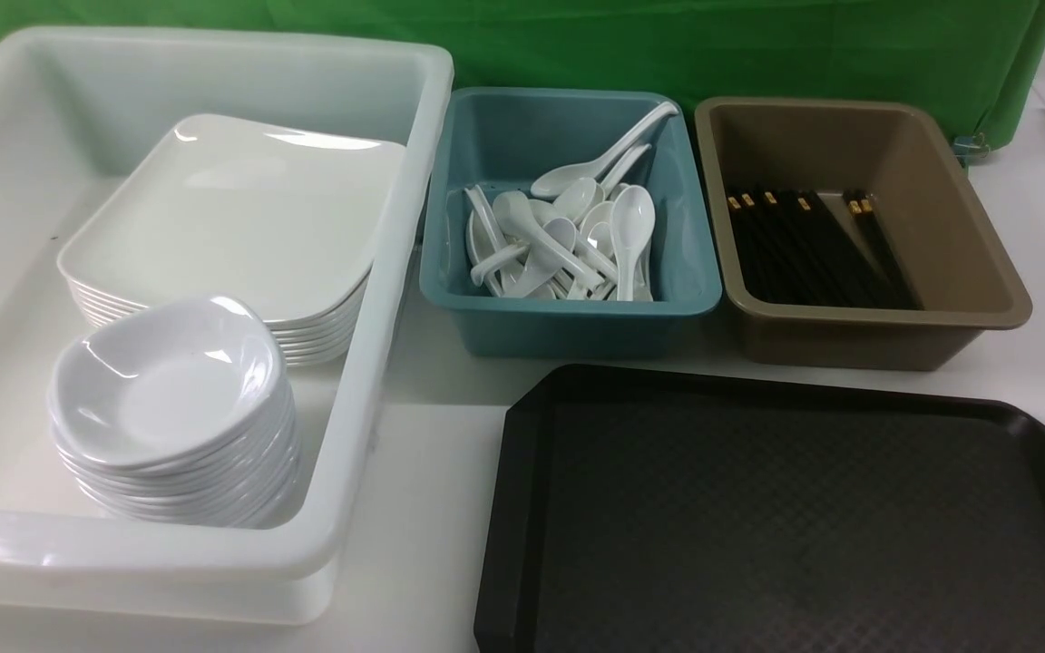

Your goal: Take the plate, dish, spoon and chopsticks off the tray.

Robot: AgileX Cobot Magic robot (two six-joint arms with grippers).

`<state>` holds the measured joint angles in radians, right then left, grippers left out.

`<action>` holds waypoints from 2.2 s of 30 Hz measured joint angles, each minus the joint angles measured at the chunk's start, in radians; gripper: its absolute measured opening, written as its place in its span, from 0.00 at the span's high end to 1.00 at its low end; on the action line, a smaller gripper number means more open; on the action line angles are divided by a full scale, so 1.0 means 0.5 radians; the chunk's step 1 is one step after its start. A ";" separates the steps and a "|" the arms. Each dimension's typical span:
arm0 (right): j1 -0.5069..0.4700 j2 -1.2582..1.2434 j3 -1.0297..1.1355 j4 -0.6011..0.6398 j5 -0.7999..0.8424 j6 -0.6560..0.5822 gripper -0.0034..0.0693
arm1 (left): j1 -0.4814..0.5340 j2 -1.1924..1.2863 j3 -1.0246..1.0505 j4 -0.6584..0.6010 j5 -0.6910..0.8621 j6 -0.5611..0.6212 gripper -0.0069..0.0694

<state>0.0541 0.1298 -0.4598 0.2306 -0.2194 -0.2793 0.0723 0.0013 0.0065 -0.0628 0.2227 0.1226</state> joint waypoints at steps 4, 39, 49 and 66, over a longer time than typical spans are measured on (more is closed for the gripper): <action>0.000 0.000 0.000 0.000 0.000 -0.009 0.71 | 0.002 0.000 0.000 0.005 0.000 0.000 0.89; -0.063 -0.256 0.936 -0.559 0.904 0.375 0.63 | 0.005 -0.001 0.000 0.027 0.006 0.000 0.89; -0.063 -0.257 0.936 -0.559 0.904 0.379 0.63 | 0.005 -0.001 0.000 0.029 0.006 0.000 0.89; -0.063 -0.257 0.936 -0.559 0.904 0.384 0.63 | 0.005 -0.001 0.000 0.035 0.006 -0.002 0.89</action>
<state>0.0224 0.0011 0.0083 -0.0490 0.2325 -0.0874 0.0749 0.0010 0.0065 -0.0455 0.2259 0.1216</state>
